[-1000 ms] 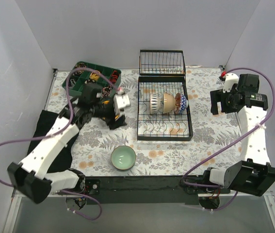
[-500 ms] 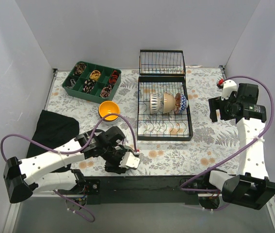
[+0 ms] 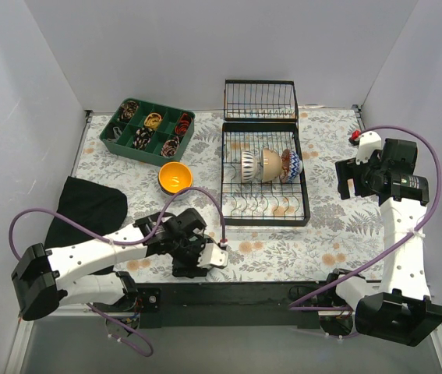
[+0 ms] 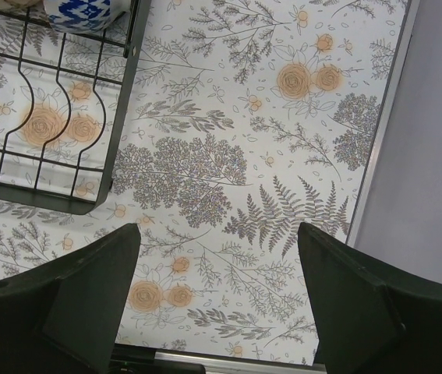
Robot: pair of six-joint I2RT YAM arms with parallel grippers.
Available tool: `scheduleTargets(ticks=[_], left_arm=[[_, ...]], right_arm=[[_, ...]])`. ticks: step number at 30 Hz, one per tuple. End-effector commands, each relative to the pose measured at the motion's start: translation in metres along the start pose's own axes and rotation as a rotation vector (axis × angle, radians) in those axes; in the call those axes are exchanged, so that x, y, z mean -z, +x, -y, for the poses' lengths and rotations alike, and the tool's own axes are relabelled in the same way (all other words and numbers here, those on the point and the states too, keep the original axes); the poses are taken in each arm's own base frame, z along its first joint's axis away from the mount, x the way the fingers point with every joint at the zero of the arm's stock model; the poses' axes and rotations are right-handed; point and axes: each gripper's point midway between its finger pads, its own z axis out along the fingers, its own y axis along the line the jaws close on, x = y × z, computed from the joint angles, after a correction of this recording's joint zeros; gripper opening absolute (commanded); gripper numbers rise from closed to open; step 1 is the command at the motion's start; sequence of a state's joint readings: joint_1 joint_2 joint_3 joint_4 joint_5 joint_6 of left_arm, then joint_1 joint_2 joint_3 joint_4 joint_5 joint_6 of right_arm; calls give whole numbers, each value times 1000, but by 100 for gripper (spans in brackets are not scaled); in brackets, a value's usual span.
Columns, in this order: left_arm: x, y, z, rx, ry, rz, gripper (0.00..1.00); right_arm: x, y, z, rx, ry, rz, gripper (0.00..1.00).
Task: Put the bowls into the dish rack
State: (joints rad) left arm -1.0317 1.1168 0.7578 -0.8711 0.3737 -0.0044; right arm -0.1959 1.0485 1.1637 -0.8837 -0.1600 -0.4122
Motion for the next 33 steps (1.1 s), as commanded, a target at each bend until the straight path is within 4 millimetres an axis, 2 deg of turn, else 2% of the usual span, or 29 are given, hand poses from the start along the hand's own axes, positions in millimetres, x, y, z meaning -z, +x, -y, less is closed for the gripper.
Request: scheduleTargets(ticks=[1,7,21,26,33], left_arm=[[-5,-6,-9,-1,-41,24,51],[-8,-6,-11,4,-43,15,49],[-19,-12,-11,24,4,22,36],[-16,-14,-11,41,2,16,24],[10,-24,-10,51,-25,23,6]], right_arm=[[2,-6,3,13,16,32,90],[0,-7,1,5,1,32,90],[-5,3,-1,-23,3,6,90],[-4,4,0,-24,7,4,90],[-4,1,1,-23,9,9,90]])
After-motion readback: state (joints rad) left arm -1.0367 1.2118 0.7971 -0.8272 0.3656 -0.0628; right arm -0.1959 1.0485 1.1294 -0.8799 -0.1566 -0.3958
